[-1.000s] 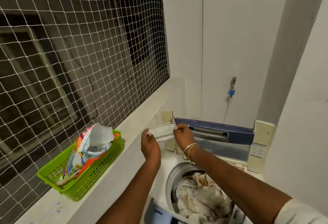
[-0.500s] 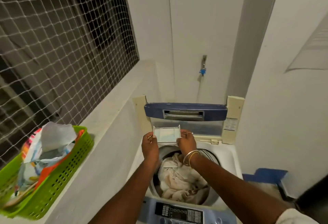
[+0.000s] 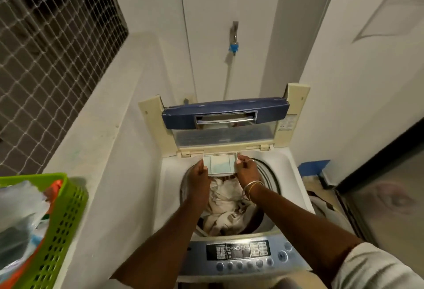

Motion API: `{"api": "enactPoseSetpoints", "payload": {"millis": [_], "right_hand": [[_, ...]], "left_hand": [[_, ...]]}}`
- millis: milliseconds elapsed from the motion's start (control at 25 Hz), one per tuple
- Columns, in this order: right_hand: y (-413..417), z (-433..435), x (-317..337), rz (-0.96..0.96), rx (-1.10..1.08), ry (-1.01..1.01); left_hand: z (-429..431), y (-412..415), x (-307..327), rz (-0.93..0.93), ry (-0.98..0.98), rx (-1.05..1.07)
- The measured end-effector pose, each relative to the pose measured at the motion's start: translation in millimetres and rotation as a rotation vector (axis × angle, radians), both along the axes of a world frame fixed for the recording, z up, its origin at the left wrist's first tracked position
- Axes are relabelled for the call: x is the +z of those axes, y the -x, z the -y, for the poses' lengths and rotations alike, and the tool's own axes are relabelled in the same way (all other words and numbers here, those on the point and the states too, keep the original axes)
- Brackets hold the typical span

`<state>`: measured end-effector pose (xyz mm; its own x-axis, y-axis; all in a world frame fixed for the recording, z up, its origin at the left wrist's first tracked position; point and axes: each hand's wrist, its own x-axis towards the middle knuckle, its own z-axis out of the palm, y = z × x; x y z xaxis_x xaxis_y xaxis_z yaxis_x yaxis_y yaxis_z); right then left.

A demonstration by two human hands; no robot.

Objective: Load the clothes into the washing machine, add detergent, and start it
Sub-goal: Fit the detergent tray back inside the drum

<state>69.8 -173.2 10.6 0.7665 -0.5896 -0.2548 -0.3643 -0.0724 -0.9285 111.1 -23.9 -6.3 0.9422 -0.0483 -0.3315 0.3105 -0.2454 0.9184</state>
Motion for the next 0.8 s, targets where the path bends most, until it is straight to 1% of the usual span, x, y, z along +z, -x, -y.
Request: {"api": "enactPoseSetpoints", "payload": {"millis": [80,240,320,360,440,560,640,800], "right_hand": [[-6,1,-18,-0.024,-0.016,-0.001],[-19,11,-64,-0.103,-0.019,0.005],[-27,23,-99,-0.154,-0.023,0.001],[-31,30,-119,-0.178,-0.034,-0.008],[-37,38,-135,-0.197,-0.018,0.002],[-40,37,-105,-0.185,0.029,0.022],[-43,44,-101,-0.159,0.082,0.076],[-48,50,-107,-0.152,0.116,0.127]], "left_hand": [[1,-1,-2,0.012,0.019,-0.001],[8,-14,-33,-0.09,0.057,-0.011],[12,-21,-51,-0.157,0.084,-0.019],[15,-23,-54,-0.173,0.091,-0.019],[24,-32,-58,-0.188,0.091,-0.007],[31,-41,-77,-0.201,0.079,-0.011],[35,-45,-94,-0.227,0.079,0.003],[40,-48,-95,-0.231,0.076,0.019]]}}
